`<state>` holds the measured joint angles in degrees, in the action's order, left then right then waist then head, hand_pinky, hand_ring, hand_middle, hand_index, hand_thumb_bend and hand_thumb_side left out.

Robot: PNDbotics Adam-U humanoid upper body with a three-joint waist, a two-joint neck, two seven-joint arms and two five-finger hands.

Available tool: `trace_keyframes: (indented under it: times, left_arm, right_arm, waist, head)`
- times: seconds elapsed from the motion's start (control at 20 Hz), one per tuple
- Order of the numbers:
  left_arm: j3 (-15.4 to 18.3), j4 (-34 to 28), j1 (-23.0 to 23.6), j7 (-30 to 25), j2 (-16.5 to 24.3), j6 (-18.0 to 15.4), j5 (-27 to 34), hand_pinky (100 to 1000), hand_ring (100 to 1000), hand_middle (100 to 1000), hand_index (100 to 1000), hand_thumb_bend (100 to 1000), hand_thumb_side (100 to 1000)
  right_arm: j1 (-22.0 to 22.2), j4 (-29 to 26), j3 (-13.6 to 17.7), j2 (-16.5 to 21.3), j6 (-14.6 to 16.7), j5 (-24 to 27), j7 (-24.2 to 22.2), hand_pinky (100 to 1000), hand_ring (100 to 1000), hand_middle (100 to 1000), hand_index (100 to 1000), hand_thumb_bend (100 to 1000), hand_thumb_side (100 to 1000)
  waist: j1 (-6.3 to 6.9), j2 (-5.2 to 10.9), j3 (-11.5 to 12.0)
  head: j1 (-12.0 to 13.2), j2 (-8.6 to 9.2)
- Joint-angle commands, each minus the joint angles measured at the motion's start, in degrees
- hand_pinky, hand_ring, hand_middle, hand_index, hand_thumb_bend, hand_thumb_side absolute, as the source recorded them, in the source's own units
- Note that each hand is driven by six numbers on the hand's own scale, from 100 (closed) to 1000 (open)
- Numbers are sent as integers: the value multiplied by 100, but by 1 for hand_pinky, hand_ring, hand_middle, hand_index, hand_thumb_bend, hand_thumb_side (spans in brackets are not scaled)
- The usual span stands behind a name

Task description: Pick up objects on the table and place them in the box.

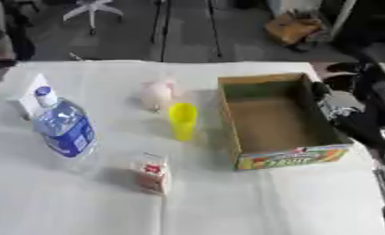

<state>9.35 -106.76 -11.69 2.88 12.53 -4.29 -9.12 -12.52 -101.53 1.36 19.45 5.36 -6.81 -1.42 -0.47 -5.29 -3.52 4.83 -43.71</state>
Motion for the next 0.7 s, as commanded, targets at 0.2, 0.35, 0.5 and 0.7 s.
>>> trace_keyframes:
  times: [0.2,0.35,0.5,0.7]
  left_arm:
    - [35,-140,-61,1,76,-1,-12,722,967,790,855,627,885]
    - [29,-139,-47,-10,69,-3,-17,722,967,790,855,627,885]
    - [31,-136,-51,-6,73,-1,-15,722,967,790,855,628,885]
    - [27,-127,-47,-10,73,-2,-17,722,967,790,855,628,885]
  right_arm:
    - [-61,-79,28,82,5,46,-2,758,713,735,1000,448,386]
    - [-65,-81,25,79,8,47,-8,758,713,735,1000,448,386]
    - [-62,-75,23,78,5,48,-9,758,713,735,1000,448,387]
    - [-63,-72,26,83,4,46,-11,758,713,735,1000,447,389]
  waist:
    - [0,77,-4]
    - [3,80,-12]
    - [2,81,-8]
    - [3,80,-15]
  head:
    - [13,-40]
    - [17,-40]
    - [8,-40]
    - [-5,-40]
